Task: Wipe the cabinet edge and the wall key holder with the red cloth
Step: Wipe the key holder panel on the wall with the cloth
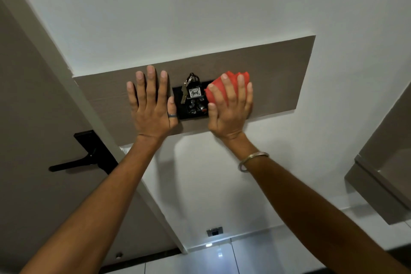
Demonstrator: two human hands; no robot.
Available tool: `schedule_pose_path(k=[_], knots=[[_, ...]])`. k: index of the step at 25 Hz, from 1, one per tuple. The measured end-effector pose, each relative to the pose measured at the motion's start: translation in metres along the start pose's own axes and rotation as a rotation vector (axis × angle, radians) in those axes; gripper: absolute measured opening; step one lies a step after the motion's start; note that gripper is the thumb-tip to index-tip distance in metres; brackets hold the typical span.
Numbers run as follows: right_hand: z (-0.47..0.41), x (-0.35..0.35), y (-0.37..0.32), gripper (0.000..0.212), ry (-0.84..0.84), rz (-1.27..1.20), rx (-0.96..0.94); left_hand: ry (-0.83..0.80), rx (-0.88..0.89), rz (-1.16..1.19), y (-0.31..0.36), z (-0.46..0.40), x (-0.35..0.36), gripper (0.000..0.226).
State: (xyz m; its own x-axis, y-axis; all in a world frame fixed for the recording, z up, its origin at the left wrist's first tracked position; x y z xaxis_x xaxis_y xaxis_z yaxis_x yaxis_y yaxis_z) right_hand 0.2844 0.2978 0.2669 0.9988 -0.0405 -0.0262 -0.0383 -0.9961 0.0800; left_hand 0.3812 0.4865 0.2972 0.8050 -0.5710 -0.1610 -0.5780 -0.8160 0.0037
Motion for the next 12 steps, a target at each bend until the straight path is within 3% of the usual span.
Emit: schedule_pose_path(k=[1, 4, 5, 8, 12], knots=[[0.007, -0.001, -0.009, 0.045, -0.002, -0.013, 0.024, -0.009, 0.004, -0.009, 0.000, 0.001, -0.001, 0.064], [-0.002, -0.006, 0.022, 0.047, -0.056, -0.034, -0.308, -0.027, 0.034, -0.008, -0.001, 0.000, -0.001, 0.064], [-0.006, -0.008, 0.027, 0.046, -0.048, -0.012, -0.300, -0.026, 0.030, -0.007, -0.002, 0.000, -0.001, 0.064], [-0.002, -0.005, -0.004, 0.045, -0.046, -0.008, 0.029, -0.042, 0.017, -0.017, -0.002, -0.001, -0.001, 0.064], [-0.007, -0.015, 0.006, 0.040, -0.053, -0.064, -0.130, -0.046, 0.036, 0.018, -0.001, 0.000, -0.004, 0.065]])
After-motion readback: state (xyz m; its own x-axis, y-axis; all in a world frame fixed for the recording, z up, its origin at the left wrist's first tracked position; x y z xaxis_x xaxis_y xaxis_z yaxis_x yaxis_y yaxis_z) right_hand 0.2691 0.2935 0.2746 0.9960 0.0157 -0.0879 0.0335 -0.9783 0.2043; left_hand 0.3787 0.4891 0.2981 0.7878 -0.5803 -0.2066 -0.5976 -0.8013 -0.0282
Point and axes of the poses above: each hand's wrist, its own z-axis away from the middle knuckle, its own x-axis out of the palm, y = z × x, the point moved 4 cm from there along -z, towards the middle knuckle, and after that the axes turned 11 degrees about -x, right-handed, at the moved point
